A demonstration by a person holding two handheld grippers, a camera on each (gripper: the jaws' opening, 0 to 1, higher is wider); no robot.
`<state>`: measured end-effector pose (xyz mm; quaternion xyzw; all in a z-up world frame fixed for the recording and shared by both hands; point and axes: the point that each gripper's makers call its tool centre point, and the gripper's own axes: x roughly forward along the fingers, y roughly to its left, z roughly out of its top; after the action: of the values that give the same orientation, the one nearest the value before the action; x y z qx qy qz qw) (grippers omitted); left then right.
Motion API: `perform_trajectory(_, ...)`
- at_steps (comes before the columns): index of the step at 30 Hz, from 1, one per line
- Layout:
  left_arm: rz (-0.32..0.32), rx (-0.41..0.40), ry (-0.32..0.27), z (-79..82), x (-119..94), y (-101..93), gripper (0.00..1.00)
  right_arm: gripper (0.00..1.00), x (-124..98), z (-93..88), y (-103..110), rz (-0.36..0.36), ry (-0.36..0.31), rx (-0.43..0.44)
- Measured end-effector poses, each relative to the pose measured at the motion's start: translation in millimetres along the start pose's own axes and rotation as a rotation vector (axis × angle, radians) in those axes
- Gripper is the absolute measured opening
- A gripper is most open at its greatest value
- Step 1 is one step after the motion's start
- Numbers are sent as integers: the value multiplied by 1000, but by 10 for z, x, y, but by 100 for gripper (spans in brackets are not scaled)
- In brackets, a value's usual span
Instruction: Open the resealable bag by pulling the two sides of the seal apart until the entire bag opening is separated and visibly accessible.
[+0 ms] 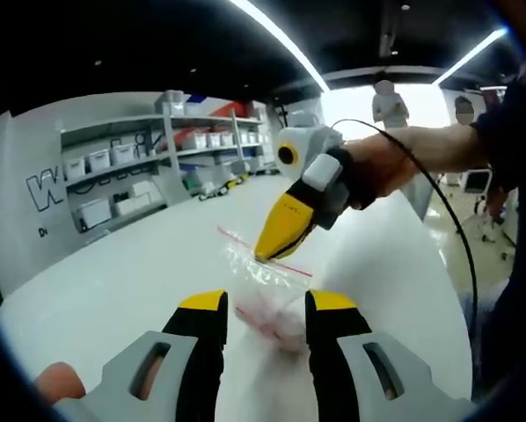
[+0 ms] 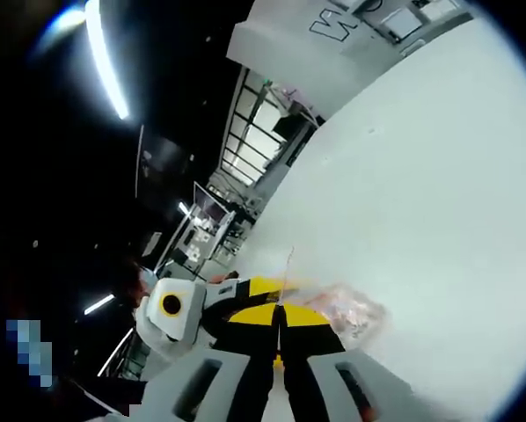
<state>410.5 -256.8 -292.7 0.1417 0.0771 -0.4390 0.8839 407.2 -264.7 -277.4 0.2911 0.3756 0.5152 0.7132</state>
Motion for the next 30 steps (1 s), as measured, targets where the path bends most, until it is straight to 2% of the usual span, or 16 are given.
perform_trajectory(8, 3, 17, -6, 113, -78, -37, 35, 0, 14, 55, -16, 1, -1, -2)
perform_trajectory(20, -7, 32, -11, 291, -145, -77, 35, 0, 11, -36, 8, 4, -2, -1)
perform_trajectory(24, -4, 3, 16, 291, -147, -49, 35, 0, -1, -3, -17, 3, -7, 0)
perform_trajectory(26, 30, -20, 31, 289, -161, 23, 31, 0, -6, 21, -25, 4, -10, 0)
perform_trajectory(28, 32, -88, 40, 287, -167, 59, 31, 0, -12, 20, -14, 1, -16, -9)
perform_trajectory(30, 26, -110, 36, 312, -167, 74, 31, 0, -9, 41, -21, 1, -14, -13)
